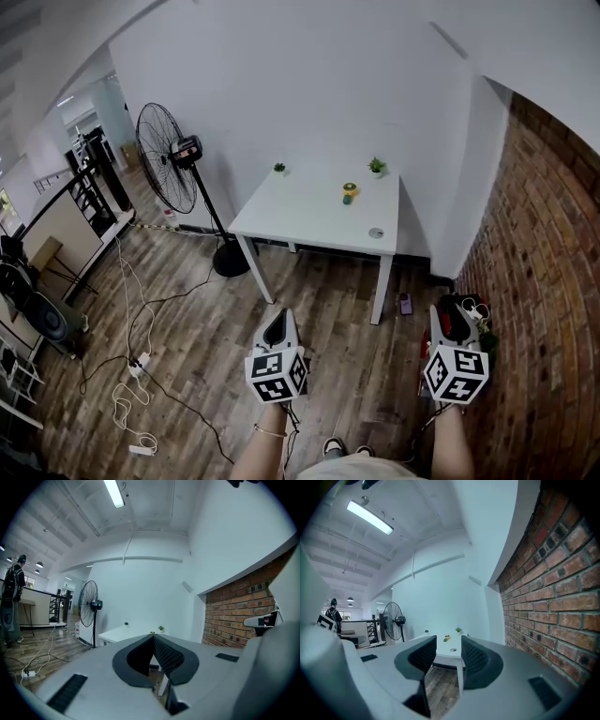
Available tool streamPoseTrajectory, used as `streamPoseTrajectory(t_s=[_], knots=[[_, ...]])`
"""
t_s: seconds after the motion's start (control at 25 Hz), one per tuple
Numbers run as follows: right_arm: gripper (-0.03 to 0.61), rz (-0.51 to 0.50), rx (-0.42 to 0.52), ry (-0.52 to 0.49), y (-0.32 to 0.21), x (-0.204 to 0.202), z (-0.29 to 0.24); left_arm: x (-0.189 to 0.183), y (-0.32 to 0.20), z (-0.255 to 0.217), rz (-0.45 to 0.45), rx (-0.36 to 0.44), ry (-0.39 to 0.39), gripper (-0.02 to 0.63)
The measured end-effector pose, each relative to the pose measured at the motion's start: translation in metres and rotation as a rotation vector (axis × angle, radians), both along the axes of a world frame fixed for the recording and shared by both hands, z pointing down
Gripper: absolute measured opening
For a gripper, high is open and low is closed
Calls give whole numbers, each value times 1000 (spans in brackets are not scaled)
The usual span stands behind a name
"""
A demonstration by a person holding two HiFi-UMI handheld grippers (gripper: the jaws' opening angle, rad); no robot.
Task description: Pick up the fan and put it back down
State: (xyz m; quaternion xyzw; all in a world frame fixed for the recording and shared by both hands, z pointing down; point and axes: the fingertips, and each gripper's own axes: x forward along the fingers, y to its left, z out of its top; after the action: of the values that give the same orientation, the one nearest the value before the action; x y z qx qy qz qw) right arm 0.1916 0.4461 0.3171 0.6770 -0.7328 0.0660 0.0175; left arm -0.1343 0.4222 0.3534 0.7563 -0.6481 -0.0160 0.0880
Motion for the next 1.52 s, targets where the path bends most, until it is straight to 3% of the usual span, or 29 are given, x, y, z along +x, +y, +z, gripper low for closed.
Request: streamPoseTrajectory(t_s=[0.32,0.88,1.52], knots=[[236,24,12,3,-5,-7,-1,-12,-7,5,1,-7,8,11],[215,75,-14,20,-12,-32,5,-63,-24,13,-8,-19,30,11],[204,81,-72,7,-73,-26,27,-64,-81,31,-24,-53,45,11]])
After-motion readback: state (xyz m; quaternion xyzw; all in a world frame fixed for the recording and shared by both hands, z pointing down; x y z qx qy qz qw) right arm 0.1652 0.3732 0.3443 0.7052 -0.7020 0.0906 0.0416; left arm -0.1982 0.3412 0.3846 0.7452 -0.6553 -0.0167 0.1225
